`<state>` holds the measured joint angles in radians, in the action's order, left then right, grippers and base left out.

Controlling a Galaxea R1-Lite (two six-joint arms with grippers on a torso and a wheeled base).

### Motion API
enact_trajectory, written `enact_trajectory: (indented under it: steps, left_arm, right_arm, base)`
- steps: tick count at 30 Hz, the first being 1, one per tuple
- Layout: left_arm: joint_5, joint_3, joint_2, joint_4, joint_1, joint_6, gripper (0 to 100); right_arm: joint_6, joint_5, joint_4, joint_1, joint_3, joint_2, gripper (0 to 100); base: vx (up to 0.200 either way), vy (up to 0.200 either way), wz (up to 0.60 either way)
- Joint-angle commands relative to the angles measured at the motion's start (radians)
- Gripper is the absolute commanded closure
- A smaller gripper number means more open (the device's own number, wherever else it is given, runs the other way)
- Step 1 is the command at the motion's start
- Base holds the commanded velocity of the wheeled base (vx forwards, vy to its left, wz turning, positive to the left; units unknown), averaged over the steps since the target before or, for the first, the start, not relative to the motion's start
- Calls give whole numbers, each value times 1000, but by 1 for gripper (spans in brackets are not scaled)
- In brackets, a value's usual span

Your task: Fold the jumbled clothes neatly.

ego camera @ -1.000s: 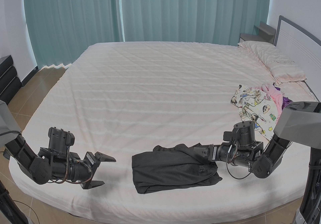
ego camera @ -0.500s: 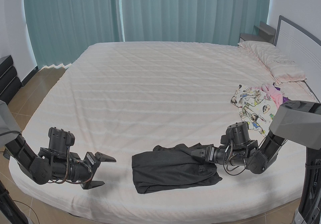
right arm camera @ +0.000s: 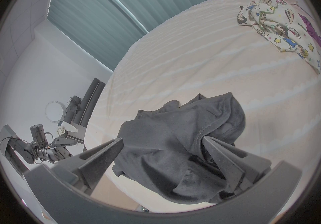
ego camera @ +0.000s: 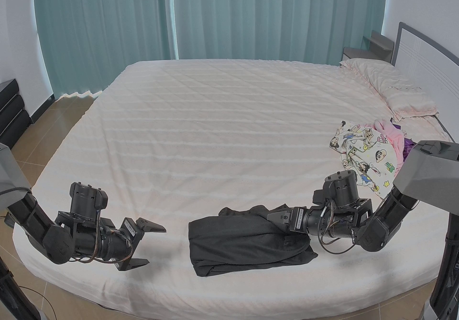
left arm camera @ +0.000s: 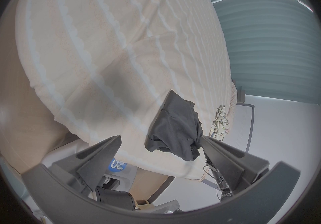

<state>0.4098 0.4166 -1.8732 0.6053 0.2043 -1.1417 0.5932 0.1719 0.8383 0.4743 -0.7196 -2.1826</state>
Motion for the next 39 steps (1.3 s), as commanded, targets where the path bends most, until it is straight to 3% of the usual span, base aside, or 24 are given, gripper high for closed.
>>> enact_trajectory:
  steps: [1, 11, 22, 27, 39]
  left_arm:
    - [-2, -1, -7, 1, 3, 5, 0]
    - [-2, -4, -7, 1, 3, 7, 0]
    - [-2, -4, -7, 1, 3, 7, 0]
    - [-2, -4, -7, 1, 3, 8, 0]
    - [-2, -4, -9, 1, 3, 8, 0]
  right_arm:
    - [16, 0, 1, 27, 0, 9, 0]
    - [54, -28, 61, 26, -12, -13, 0]
    - [59, -34, 79, -69, -103, -117, 0]
    - [163, -74, 235, -128, -184, -221, 0]
    - [160, -78, 240, -148, -182, -221, 0]
  base:
    - [0, 0, 0]
    - [0, 0, 0]
    - [0, 0, 0]
    - [0, 0, 0]
    - [0, 0, 0]
